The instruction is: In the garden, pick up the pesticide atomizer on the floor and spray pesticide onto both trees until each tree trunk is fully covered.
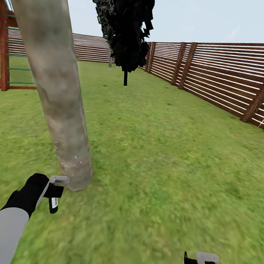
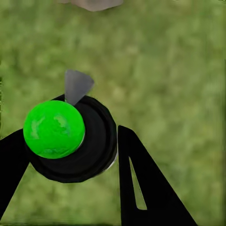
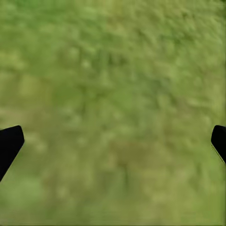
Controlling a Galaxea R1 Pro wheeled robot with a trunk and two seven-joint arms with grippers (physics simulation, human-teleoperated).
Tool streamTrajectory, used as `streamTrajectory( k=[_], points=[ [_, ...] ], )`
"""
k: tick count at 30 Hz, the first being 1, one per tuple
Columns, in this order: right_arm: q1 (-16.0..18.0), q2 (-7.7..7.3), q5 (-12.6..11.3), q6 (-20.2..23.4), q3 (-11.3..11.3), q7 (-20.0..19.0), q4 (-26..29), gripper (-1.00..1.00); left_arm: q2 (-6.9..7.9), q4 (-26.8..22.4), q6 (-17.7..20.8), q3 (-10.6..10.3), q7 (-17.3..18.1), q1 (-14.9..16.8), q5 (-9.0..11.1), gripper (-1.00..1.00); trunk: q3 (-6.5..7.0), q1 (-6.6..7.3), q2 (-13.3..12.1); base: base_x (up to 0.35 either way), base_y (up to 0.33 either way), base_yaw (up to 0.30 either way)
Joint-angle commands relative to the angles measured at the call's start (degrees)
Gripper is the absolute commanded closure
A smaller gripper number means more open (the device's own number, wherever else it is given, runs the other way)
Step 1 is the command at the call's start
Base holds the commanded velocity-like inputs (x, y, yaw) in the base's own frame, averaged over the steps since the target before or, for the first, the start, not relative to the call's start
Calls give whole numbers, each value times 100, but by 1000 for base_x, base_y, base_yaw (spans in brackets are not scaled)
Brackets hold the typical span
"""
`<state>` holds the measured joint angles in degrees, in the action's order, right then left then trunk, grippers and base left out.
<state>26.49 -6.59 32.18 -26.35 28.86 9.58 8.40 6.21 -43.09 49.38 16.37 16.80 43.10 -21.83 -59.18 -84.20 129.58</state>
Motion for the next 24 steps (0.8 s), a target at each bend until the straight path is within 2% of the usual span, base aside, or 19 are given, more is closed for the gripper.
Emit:
streamTrajectory(
  k=[1, 4, 8, 11, 13, 15, 17, 20, 21, 22, 23, 24],
  points=[
    [3, 0, 61, -19, 31, 26, -9, -100, -2, -6, 19, 20, 25, 6, -56, 100, -5, 0, 2, 123, -308, 275],
    [4, 0, 61, -19, 31, 28, -9, -100, 3, -6, 11, 24, -376, -32, -40, 100, -5, 0, 2, 205, -266, 277],
    [-1, -8, 61, -19, 31, 26, -5, -100, -57, -25, -237, 7, -417, -35, 3, 100, -5, 0, 2, 106, -96, 277],
    [4, -9, 61, -19, 31, 26, -5, -100, -159, -36, -205, -19, -372, 43, 15, 100, -5, 0, 2, 3, -3, 266],
    [0, -16, 61, -19, 31, 26, -5, -100, -281, -30, -157, -30, -350, 285, 20, 100, -5, 0, 2, 0, 0, 89],
    [-3, -20, 61, -19, 31, 26, -12, -100, -310, -29, 116, -40, -338, 565, 13, 100, -5, 0, 2, 0, 0, 10],
    [-7, -25, 61, -19, 31, 26, -13, -100, -311, -32, 203, -52, -336, 687, 12, 100, -5, 0, 2, 0, 0, 2],
    [-12, -27, 61, -11, 31, 21, -11, -100, -163, -32, 251, -63, -328, 836, 13, 100, -5, 0, 2, 0, 0, 0],
    [-12, -27, 61, -10, 31, 19, -9, -100, 14, -33, 254, -62, -314, 837, 15, 100, -5, 0, 2, 0, 0, 0],
    [-12, -27, 61, -12, 31, 20, -7, -100, 146, -33, 255, -63, -213, 834, 15, 100, -5, 0, 2, 0, 0, 0],
    [-12, -27, 61, -10, 31, 25, -5, -100, 238, -33, 256, -73, 154, 827, -6, 100, -5, 0, 2, 0, 0, 102],
    [-12, -27, 61, -11, 31, 26, -5, -100, 210, -34, 271, -86, 275, 826, -21, 100, -5, 0, 2, 0, 0, 206]
  ],
)
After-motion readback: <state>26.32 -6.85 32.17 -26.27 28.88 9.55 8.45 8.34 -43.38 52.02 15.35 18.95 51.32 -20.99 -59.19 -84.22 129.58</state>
